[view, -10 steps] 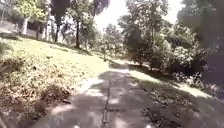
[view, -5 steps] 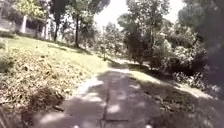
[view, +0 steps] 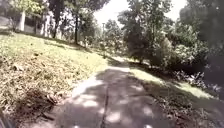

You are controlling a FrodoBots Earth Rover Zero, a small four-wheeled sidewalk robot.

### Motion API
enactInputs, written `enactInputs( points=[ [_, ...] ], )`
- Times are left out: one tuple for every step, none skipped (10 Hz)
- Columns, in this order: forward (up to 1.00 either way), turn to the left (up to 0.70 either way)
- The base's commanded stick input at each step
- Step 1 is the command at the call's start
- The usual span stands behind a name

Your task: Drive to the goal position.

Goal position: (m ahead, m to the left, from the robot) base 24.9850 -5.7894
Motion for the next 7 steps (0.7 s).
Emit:
enactInputs(
  points=[
    [0.45, 0.00],
    [0.45, 0.00],
    [0.45, 0.00],
    [0.45, 0.00],
    [0.45, 0.00],
    [0.45, 0.00],
    [0.45, 0.00]
  ],
)
